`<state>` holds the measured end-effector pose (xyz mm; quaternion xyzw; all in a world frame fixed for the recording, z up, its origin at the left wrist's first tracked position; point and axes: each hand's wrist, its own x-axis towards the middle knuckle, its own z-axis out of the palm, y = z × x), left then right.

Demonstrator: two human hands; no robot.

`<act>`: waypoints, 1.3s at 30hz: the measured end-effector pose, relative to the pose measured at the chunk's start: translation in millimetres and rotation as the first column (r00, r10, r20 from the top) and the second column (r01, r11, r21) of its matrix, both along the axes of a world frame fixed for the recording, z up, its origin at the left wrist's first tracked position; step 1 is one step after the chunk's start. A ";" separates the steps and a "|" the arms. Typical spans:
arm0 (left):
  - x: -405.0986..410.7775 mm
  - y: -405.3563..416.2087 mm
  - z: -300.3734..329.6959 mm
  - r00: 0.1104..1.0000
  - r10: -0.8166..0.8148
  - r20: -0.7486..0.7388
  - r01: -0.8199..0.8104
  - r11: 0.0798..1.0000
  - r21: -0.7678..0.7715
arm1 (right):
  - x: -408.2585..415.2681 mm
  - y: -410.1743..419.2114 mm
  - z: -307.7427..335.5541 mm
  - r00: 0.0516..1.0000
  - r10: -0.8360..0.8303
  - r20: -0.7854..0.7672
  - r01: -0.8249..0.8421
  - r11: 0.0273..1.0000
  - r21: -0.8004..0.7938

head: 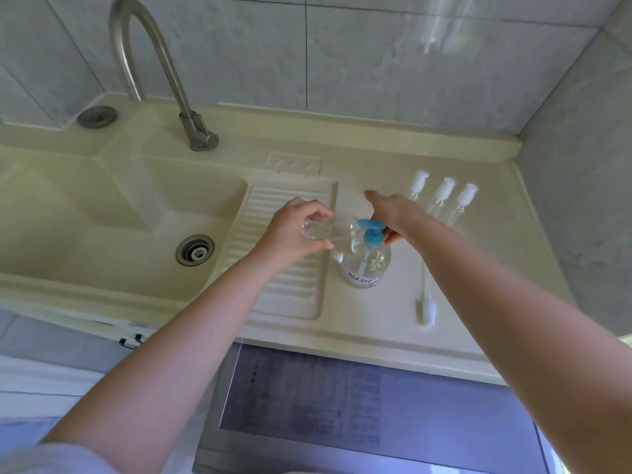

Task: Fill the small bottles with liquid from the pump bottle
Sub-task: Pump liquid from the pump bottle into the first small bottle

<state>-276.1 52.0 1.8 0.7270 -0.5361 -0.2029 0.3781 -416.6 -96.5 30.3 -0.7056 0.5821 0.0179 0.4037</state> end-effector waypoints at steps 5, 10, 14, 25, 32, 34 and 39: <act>8.2 -3.2 -2.1 0.999 -0.047 0.013 0.047 0.999 0.000 | 3.8 4.7 1.5 0.996 -0.084 0.002 0.084 0.996 -0.001; 12.9 -6.5 -6.1 0.996 -0.084 0.019 0.085 0.996 -0.010 | 2.4 6.1 -3.5 0.992 -0.123 0.029 0.124 0.991 -0.044; 12.7 -7.7 -7.8 0.997 -0.077 0.018 0.077 0.997 -0.016 | 1.9 6.8 -10.0 0.991 -0.128 0.036 0.131 0.987 -0.091; 13.1 -6.7 -15.1 0.997 -0.078 -0.003 0.078 0.997 -0.015 | 8.2 3.8 -37.9 0.995 -0.097 -0.025 0.088 0.966 -0.242; 13.5 -5.6 -11.4 0.997 -0.070 -0.019 0.069 0.997 -0.033 | 0.8 -0.2 -20.5 0.995 -0.095 0.023 0.098 0.986 -0.134; 13.4 -5.4 -10.7 0.998 -0.068 -0.015 0.068 0.997 -0.032 | 1.3 -0.6 -21.2 0.996 -0.084 0.020 0.086 0.985 -0.148; 12.7 -5.0 -10.8 0.997 -0.071 -0.010 0.071 0.997 -0.024 | 3.5 -0.6 -37.1 0.992 -0.116 0.050 0.124 0.970 -0.211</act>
